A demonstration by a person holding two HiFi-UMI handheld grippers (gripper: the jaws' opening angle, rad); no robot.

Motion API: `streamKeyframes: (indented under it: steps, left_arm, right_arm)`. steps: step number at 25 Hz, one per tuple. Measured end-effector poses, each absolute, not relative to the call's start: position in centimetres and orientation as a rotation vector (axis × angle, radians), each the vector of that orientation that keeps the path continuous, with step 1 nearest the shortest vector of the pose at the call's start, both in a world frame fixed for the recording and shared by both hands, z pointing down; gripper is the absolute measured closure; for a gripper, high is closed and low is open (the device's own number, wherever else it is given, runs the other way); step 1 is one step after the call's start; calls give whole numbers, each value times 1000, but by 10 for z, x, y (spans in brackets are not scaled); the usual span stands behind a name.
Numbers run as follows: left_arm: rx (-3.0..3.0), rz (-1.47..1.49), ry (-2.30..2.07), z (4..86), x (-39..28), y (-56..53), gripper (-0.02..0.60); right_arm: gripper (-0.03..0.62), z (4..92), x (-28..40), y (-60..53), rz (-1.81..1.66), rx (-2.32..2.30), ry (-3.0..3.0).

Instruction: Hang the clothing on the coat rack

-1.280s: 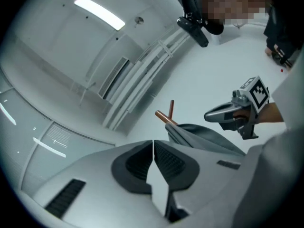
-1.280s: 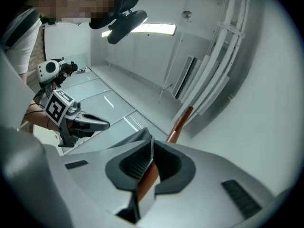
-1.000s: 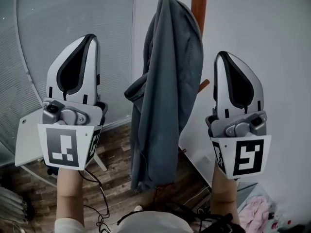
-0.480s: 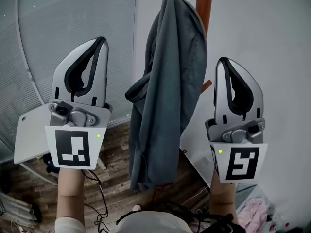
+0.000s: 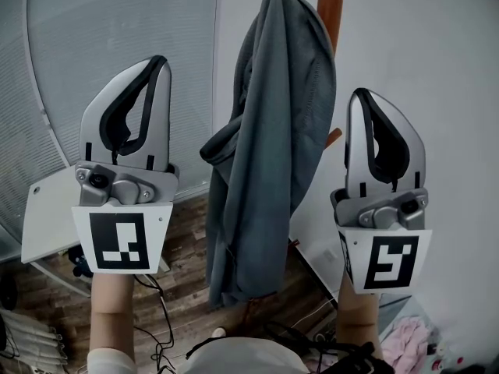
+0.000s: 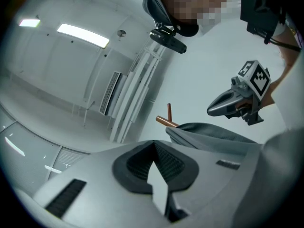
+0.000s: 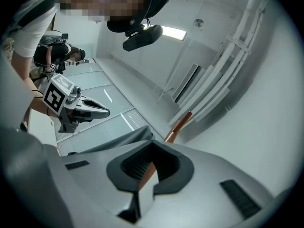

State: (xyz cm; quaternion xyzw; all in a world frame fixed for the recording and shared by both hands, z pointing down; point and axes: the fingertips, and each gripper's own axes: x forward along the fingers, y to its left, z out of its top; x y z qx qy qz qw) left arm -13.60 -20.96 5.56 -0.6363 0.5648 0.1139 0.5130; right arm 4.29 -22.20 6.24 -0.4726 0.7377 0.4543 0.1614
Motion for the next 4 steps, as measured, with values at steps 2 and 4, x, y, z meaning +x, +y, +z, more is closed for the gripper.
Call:
streamKeyframes:
  steps: [2,4]
  left_arm:
    - [-1530,271,1358,55,-136,-210,572]
    - [-1528,266,1358,54,-136,-210,572]
  right_arm:
    - [576,62,43,-222,1298,-1347,2104]
    - [576,61,43,-221,1298,-1345,2102]
